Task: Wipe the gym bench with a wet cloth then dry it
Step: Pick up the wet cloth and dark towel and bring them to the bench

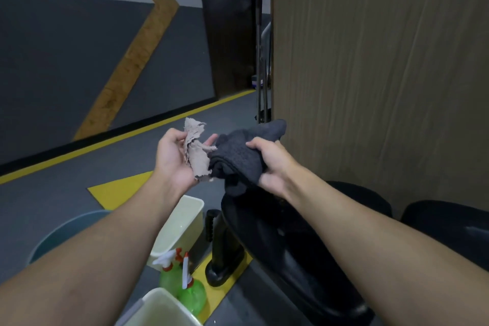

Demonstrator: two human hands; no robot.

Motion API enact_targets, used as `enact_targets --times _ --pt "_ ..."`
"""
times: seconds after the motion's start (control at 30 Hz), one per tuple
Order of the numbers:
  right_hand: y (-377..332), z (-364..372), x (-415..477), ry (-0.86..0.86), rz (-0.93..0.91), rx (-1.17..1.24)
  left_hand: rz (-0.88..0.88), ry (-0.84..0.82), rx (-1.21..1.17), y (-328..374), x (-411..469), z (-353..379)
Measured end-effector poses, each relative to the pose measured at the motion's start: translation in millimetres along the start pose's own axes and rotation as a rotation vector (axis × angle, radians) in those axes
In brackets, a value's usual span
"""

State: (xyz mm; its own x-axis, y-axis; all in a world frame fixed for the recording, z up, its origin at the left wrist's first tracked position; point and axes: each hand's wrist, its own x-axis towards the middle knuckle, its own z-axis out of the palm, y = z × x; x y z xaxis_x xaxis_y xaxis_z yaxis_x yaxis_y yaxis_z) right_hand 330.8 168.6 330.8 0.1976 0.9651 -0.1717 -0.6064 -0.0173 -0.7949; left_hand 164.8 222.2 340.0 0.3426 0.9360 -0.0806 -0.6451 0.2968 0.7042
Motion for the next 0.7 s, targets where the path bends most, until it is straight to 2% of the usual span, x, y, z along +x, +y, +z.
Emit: enact_targets --times 0.17,0.3,0.4,0.47,0.57,0.63,0.7 --pt "-8 1 21 0.063 -0.044 0.016 -0.12 -0.148 0.059 -5 22 -11" --pt "5 0 23 0.217 -0.031 -0.307 -0.23 -0.121 0.213 -18 37 -24" --pt "23 -4 24 0.284 -0.044 -0.463 -0.343 -0.11 0.324 -27 44 -40" --pt "35 -3 27 0.35 -0.057 -0.723 -0.388 -0.113 0.445 -30 47 -46" --pt "49 2 24 0.53 -0.097 -1.465 -0.393 -0.138 0.67 -27 51 -38" --pt "63 1 19 0.501 -0.198 -1.718 -0.394 -0.151 0.796 -24 55 -32" --pt "78 -4 16 0.412 -0.22 -1.861 -0.412 -0.135 0.84 -23 58 -33"
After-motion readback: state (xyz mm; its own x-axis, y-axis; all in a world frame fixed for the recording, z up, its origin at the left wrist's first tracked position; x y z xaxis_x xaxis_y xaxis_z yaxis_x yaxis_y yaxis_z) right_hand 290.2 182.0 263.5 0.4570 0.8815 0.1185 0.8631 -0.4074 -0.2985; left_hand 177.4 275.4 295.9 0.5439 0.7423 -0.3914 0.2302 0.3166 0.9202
